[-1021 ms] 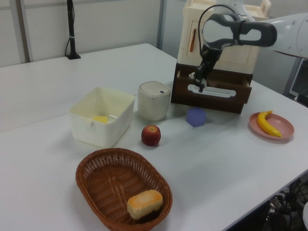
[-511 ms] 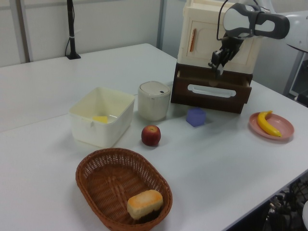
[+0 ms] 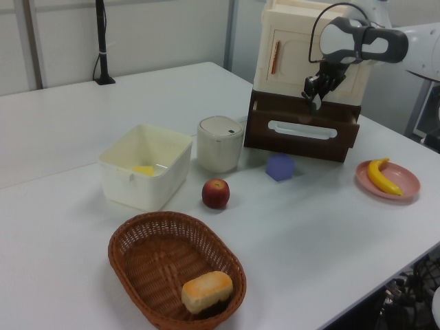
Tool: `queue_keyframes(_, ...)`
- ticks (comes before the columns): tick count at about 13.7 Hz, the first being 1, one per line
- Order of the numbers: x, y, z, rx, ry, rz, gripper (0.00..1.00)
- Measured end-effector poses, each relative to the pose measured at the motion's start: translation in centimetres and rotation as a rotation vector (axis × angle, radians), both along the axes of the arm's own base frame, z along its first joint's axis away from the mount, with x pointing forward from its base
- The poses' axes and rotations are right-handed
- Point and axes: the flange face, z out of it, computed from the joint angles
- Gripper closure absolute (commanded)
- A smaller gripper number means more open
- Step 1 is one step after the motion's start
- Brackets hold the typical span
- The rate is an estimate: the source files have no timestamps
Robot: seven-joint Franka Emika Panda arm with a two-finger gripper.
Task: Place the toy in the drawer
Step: 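Lift the panda toy and carry it over the open drawer, then lower the panda toy into the drawer and open the gripper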
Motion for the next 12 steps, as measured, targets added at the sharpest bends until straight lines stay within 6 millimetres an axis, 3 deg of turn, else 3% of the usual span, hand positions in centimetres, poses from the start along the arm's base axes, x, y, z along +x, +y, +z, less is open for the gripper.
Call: queue_keyframes(12, 0.6, -0.9, -4.3, -0.053, 0.075, 0.016, 0.98)
